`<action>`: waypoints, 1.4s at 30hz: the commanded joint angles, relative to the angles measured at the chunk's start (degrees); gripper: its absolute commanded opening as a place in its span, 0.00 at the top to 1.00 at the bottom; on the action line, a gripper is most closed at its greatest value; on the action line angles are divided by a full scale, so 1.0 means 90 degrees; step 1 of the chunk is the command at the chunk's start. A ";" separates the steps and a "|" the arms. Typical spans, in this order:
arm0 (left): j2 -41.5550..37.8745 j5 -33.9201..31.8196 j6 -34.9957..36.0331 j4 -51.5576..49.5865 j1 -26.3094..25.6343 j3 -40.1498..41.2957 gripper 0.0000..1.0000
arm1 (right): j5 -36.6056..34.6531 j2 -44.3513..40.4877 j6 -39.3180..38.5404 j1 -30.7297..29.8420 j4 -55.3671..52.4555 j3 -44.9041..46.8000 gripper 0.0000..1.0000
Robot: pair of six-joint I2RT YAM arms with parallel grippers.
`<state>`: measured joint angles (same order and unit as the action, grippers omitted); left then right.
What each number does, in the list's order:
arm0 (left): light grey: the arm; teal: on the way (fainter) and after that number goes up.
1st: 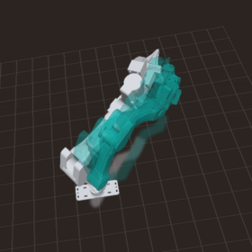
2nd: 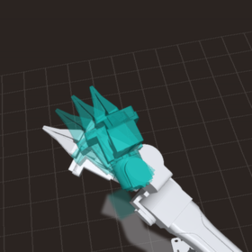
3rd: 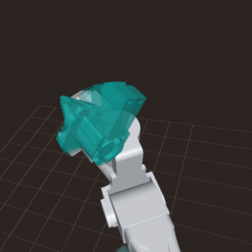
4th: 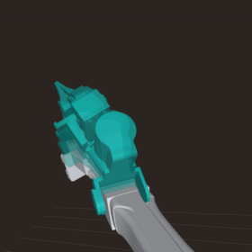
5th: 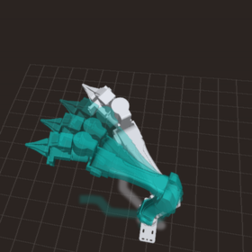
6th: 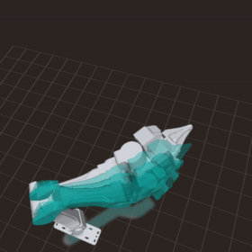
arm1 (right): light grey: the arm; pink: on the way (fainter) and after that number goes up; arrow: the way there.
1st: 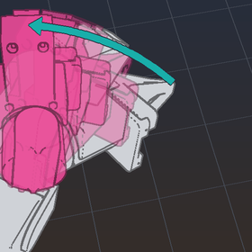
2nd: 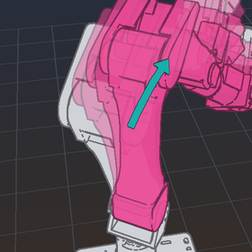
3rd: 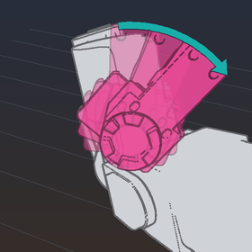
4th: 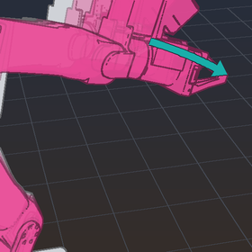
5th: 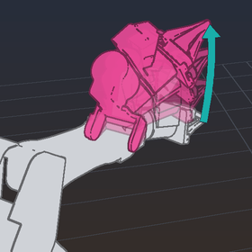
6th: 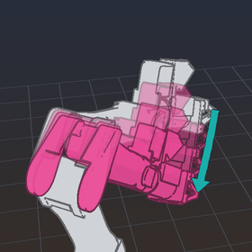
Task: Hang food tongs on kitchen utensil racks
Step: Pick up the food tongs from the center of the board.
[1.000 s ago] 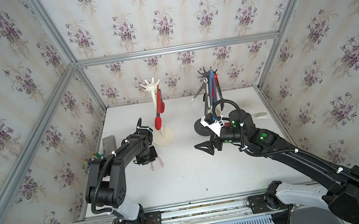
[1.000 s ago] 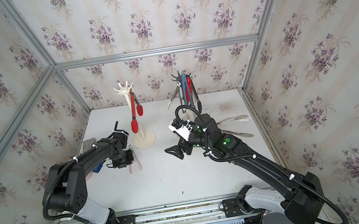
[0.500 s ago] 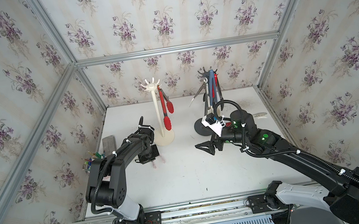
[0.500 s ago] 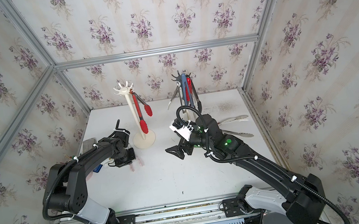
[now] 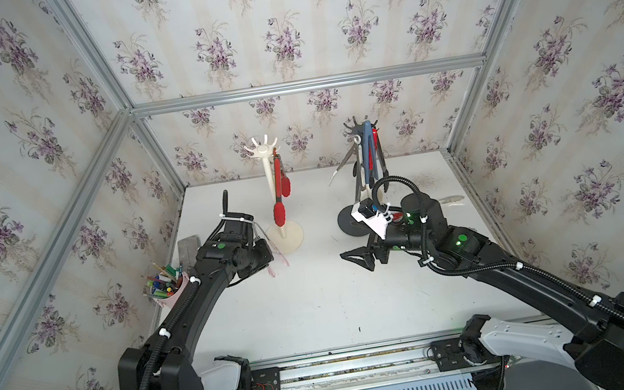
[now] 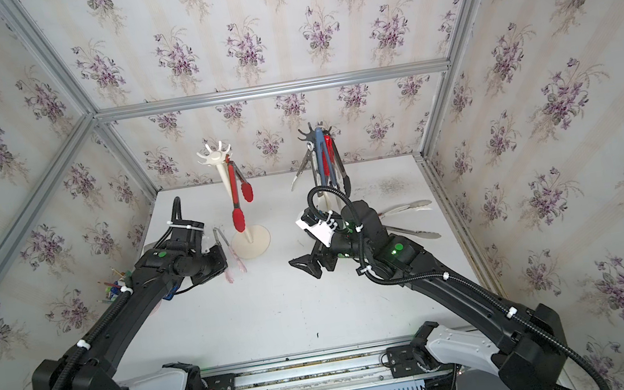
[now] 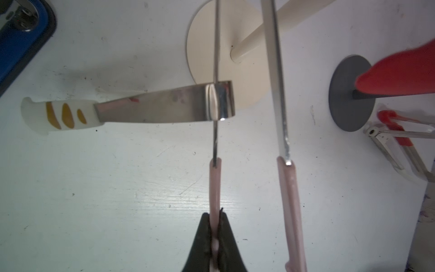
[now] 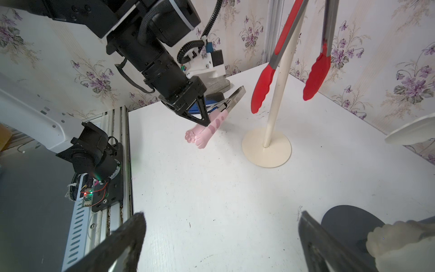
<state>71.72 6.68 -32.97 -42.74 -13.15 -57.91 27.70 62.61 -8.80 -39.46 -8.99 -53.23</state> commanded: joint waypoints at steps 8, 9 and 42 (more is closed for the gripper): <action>-0.0691 0.0572 -0.0744 0.0681 0.0189 0.0598 1.00 | 0.0010 -0.0096 0.0050 -0.0010 0.0072 0.0083 0.00; -0.0709 0.0604 -0.0751 0.0682 0.0253 0.0683 1.00 | -0.0001 -0.0111 0.0059 -0.0010 0.0070 0.0102 0.00; -0.1043 0.2057 -0.1730 0.1044 0.1032 0.0850 1.00 | 0.0034 -0.0024 0.0103 -0.0010 0.0206 0.0241 0.00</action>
<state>62.37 23.94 -46.61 -33.87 -3.88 -49.47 27.70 62.08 -7.68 -39.46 -8.80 -51.13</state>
